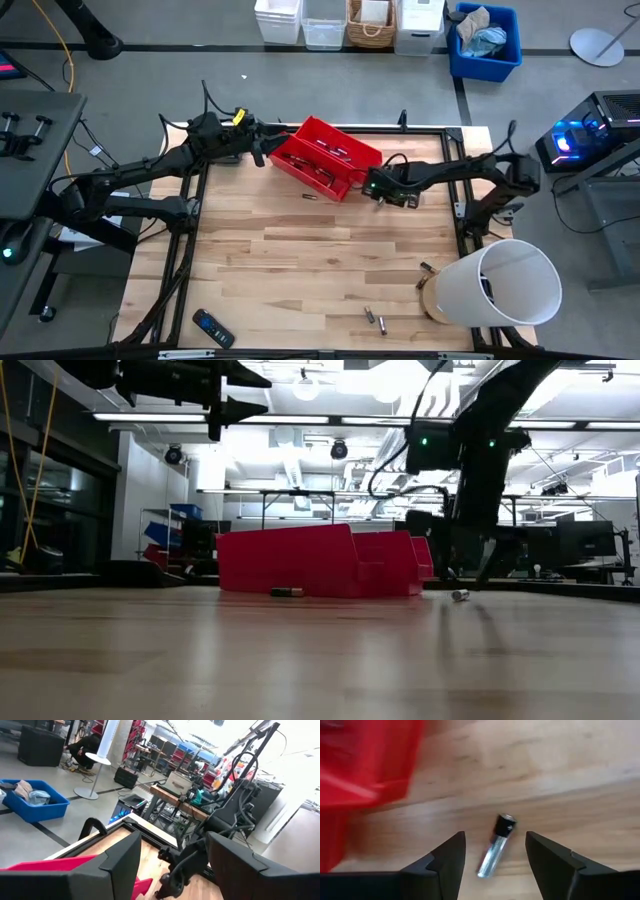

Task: Sort batteries
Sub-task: Put the silver battery into the top red bin

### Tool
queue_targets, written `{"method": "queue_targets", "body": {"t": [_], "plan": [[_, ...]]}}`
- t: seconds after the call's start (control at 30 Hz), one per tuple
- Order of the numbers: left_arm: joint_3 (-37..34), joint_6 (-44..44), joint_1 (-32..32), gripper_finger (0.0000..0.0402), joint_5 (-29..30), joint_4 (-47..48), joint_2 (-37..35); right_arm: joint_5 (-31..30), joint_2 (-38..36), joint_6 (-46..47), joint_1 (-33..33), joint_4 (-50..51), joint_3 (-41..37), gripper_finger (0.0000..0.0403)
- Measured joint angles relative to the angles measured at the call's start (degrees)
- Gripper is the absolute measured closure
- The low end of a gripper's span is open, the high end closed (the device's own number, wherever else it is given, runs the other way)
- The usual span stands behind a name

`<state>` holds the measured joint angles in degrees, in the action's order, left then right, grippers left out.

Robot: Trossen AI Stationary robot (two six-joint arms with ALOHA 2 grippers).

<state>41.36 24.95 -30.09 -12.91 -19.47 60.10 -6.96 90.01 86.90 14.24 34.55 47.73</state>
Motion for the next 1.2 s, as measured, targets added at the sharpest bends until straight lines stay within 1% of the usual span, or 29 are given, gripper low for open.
{"method": "queue_targets", "body": {"t": [0.17, 0.3, 0.33, 0.4, 0.47, 0.5, 0.53, 0.63, 0.7, 0.8, 0.83, 0.93, 1.0, 1.07, 1.13, 1.2], "plan": [[0.0, 0.0, 0.0, 0.0188, -0.1, 0.1, 0.0, 1.5, 4.1, 2.7, -0.5, 0.4, 0.5, 0.0208], [0.0, 0.0, 0.0, 0.0188, -0.1, 0.2, 0.0, 0.4, 6.1, 4.4, -1.8, 0.8, 0.5, 0.0227], [0.0, -0.1, 0.0, 0.0188, -0.1, 0.3, 0.0, -0.1, 6.3, 4.3, -2.3, 1.1, 0.5, 0.0238], [0.0, -0.1, 0.0, 0.0188, -0.3, 0.3, 0.0, -1.2, 6.4, 4.3, -3.3, 2.3, 0.5, 0.0276], [0.0, -0.2, 0.0, 0.0188, -0.4, 0.3, 0.0, -2.0, 5.7, 4.1, -4.2, 4.6, 0.4, 0.0336], [0.0, -0.2, 0.0, 0.0188, -0.4, 0.3, 0.0, -2.5, 5.0, 3.4, -4.7, 5.5, 0.4, 0.0363], [0.0, -0.2, 0.0, 0.0188, -0.4, 0.3, 0.0, -2.2, 4.1, 2.2, -5.1, 7.0, 0.4, 0.0371], [0.0, -0.2, 0.0, 0.0188, -0.4, 0.3, 0.0, -0.7, 0.1, 1.3, -5.4, 14.1, -0.2, 0.0370], [0.0, -0.7, 0.0, 0.0188, -0.4, 0.3, 0.0, -3.7, -4.7, 1.2, -4.7, 16.1, 0.1, 0.0369], [0.0, -1.1, 0.0, 0.0188, -0.4, 0.2, 0.0, -10.3, -11.9, 1.1, -2.9, 19.5, 0.0, 0.0370], [0.0, -1.1, 0.0, 0.0188, -0.4, 0.3, 0.0, -12.9, -14.1, 0.8, -2.1, 19.0, 0.0, 0.0370], [0.0, -1.1, 0.0, 0.0188, -0.4, 0.2, 0.0, -20.3, -19.0, -2.4, 1.8, 14.4, 0.2, 0.0370], [0.0, -1.0, 0.0, 0.0188, -0.3, 0.2, 0.0, -22.1, -19.9, -7.2, 5.0, 7.3, 0.1, 0.0370], [0.0, -1.0, 0.0, 0.0188, 0.0, 0.1, 0.0, -19.8, -19.2, -14.7, 8.4, -1.6, 0.1, 0.0370], [0.0, -1.0, 0.0, 0.0188, 0.1, -0.1, 0.0, -14.2, -16.9, -21.2, 11.0, -11.6, 0.2, 0.0370], [0.0, -0.8, 0.0, 0.0188, 0.1, -0.3, 0.0, -9.5, -13.6, -24.1, 12.7, -18.4, 0.2, 0.0368]]}}
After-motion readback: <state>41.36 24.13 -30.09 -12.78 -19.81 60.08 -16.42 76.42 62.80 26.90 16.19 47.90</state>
